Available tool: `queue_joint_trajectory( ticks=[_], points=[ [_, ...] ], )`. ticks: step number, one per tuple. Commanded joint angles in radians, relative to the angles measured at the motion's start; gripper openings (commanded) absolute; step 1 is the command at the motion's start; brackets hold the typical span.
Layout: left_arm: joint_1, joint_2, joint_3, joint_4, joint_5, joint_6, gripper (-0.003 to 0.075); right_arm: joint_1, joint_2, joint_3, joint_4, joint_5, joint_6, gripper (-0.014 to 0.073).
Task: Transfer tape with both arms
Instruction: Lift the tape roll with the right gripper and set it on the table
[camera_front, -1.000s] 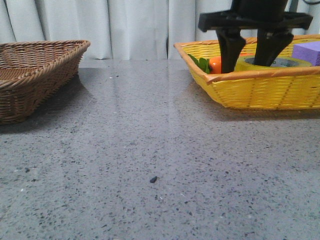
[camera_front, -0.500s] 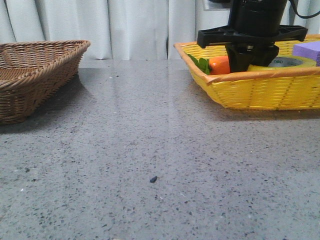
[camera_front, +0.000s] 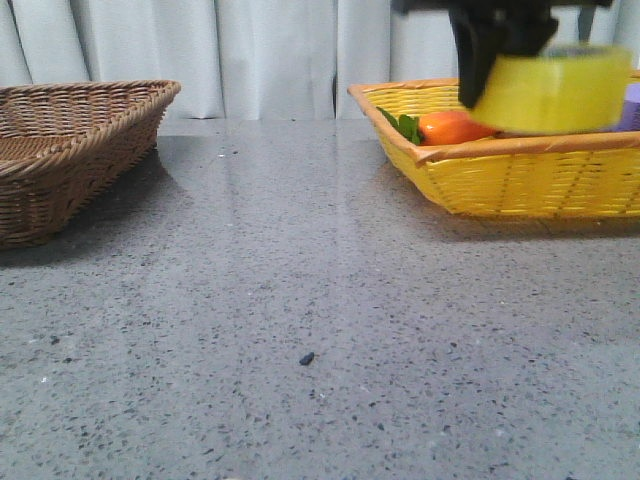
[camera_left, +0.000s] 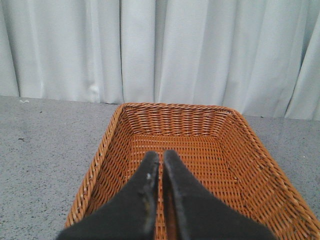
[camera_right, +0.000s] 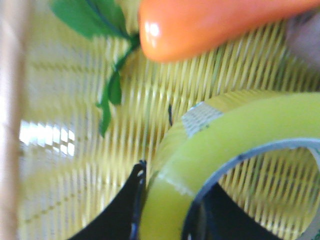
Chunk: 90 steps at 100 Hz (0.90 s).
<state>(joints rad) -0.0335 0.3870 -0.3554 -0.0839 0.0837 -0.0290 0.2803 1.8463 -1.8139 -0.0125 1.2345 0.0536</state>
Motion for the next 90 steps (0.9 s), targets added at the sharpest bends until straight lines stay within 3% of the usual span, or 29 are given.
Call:
queue_joint_trajectory(
  ticks=[1, 21, 46, 90],
  points=[
    [0.001, 0.013, -0.041, -0.002, -0.089, -0.005, -0.0021, 0.028, -0.077, -0.128, -0.017, 0.064, -0.011, -0.005],
    [0.001, 0.013, -0.041, -0.002, -0.091, -0.005, -0.0021, 0.204, -0.075, -0.282, 0.012, 0.076, -0.021, -0.005],
    [0.001, 0.013, -0.041, -0.002, -0.091, -0.005, -0.0021, 0.431, 0.008, -0.297, 0.012, 0.063, -0.021, -0.005],
    [0.001, 0.013, -0.041, -0.002, -0.091, -0.005, -0.0021, 0.459, 0.172, -0.297, 0.006, 0.049, -0.021, -0.0048]
  ],
)
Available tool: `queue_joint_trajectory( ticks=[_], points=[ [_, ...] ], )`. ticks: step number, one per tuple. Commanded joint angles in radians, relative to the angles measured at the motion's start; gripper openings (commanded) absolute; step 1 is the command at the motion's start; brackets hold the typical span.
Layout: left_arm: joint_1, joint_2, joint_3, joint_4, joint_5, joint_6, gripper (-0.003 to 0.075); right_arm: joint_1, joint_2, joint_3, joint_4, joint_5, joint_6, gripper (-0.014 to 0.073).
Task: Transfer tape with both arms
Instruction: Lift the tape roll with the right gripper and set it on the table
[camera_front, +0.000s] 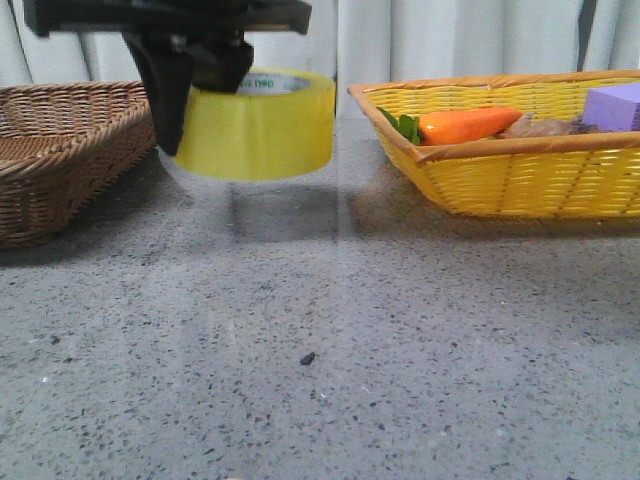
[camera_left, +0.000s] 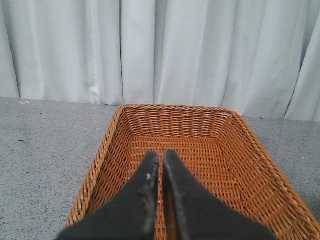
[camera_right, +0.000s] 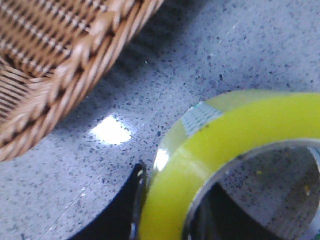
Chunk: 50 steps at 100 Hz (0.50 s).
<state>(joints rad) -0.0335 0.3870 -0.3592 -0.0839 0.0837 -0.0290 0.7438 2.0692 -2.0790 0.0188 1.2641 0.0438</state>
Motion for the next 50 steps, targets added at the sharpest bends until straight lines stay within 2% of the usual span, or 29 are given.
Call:
queue_joint_trajectory(
  ticks=[1, 17, 22, 42, 50],
  points=[
    [0.001, 0.013, -0.037, -0.002, -0.091, -0.005, -0.0021, -0.004, -0.05, -0.032, -0.025, 0.02, -0.011, -0.0048],
    [0.001, 0.013, -0.037, -0.002, -0.091, -0.005, -0.0021, -0.004, -0.035, -0.032, -0.029, 0.02, -0.011, -0.004],
    [0.001, 0.013, -0.037, -0.002, -0.091, -0.005, -0.0021, -0.004, -0.033, -0.032, -0.029, 0.02, -0.011, -0.0014],
    [0.001, 0.013, -0.037, -0.002, -0.091, -0.005, -0.0021, -0.004, -0.029, -0.032, -0.031, 0.035, -0.011, 0.0232],
    [0.001, 0.013, -0.037, -0.002, -0.091, -0.005, -0.002, -0.004, -0.029, -0.032, -0.038, 0.04, -0.009, 0.0269]
  ],
)
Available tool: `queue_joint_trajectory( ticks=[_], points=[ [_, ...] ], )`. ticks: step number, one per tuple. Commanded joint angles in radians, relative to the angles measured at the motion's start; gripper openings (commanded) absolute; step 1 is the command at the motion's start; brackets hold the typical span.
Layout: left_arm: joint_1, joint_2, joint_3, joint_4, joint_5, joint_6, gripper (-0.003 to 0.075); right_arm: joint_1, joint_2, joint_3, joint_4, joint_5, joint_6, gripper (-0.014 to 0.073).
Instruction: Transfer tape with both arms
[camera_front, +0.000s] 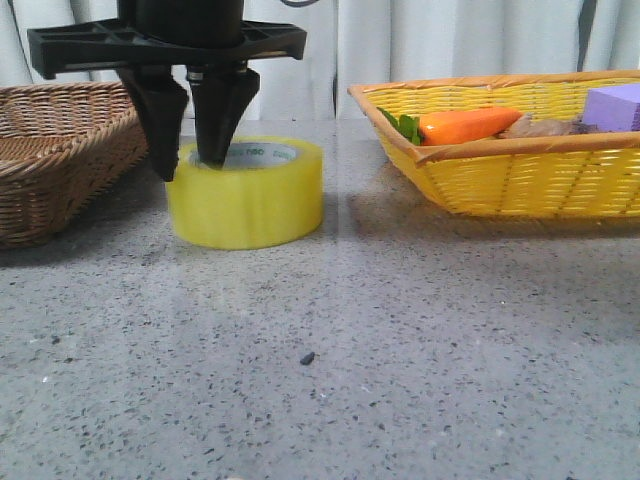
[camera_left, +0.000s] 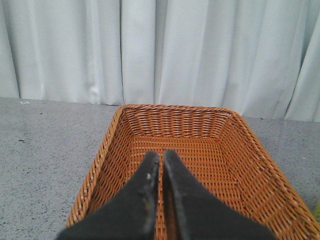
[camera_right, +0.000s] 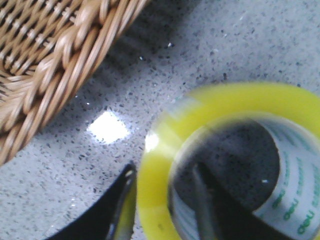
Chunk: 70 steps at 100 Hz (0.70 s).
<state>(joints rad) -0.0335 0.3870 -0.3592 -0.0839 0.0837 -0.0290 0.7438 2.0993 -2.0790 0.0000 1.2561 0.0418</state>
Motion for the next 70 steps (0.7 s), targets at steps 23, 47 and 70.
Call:
queue_joint_trajectory(
  ticks=[23, 47, 70],
  points=[
    [0.001, 0.013, -0.078, -0.002, -0.052, -0.005, -0.0018, -0.004, -0.098, -0.058, -0.059, 0.039, -0.002, 0.0267],
    [0.001, 0.013, -0.204, -0.002, 0.062, -0.004, 0.0162, -0.004, -0.247, -0.113, -0.148, -0.013, -0.002, 0.0064],
    [-0.041, 0.073, -0.324, -0.009, 0.159, -0.002, 0.0272, -0.004, -0.423, -0.113, -0.22, -0.097, 0.002, -0.0074]
  ],
)
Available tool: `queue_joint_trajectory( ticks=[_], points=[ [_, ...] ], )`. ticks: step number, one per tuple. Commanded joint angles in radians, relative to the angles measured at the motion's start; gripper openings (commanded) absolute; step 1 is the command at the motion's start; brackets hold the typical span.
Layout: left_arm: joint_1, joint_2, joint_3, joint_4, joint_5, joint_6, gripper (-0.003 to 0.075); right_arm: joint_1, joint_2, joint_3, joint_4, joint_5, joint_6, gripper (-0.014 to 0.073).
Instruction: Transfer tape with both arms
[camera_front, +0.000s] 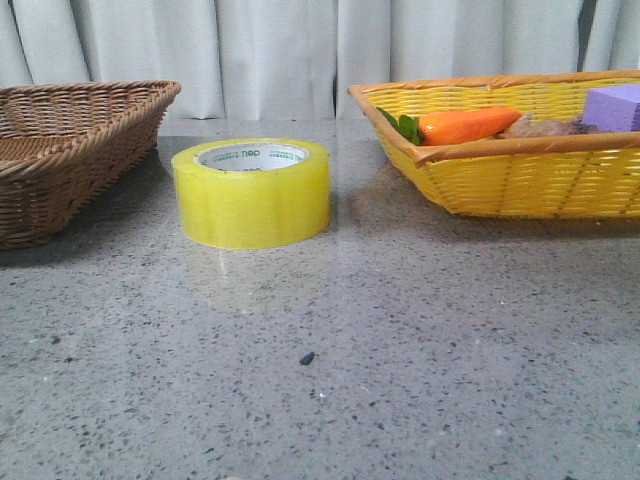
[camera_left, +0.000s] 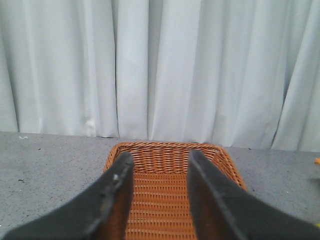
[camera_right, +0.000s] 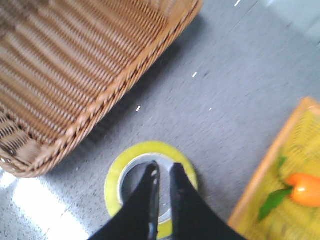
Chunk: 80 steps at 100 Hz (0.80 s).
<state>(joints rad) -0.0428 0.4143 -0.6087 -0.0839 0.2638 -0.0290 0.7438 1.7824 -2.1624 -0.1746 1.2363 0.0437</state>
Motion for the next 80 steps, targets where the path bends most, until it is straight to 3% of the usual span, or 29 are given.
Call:
queue_joint_trajectory(
  ticks=[1, 32, 60, 80],
  points=[
    [-0.039, 0.053, -0.078, -0.009, -0.013, -0.002, 0.0272, -0.004, -0.116, -0.03, -0.045, -0.079, 0.0, -0.0074],
    [-0.34, 0.317, -0.209, 0.003, -0.005, 0.002, 0.0272, -0.004, -0.289, 0.002, -0.073, -0.252, 0.0, -0.0074],
    [-0.602, 0.635, -0.344, 0.02, 0.003, 0.066, 0.0274, -0.004, -0.5, 0.204, -0.099, -0.453, 0.0, -0.0074],
    [-0.699, 0.84, -0.479, 0.02, 0.155, 0.147, 0.0275, -0.004, -0.618, 0.34, -0.124, -0.469, 0.0, -0.0074]
  ],
)
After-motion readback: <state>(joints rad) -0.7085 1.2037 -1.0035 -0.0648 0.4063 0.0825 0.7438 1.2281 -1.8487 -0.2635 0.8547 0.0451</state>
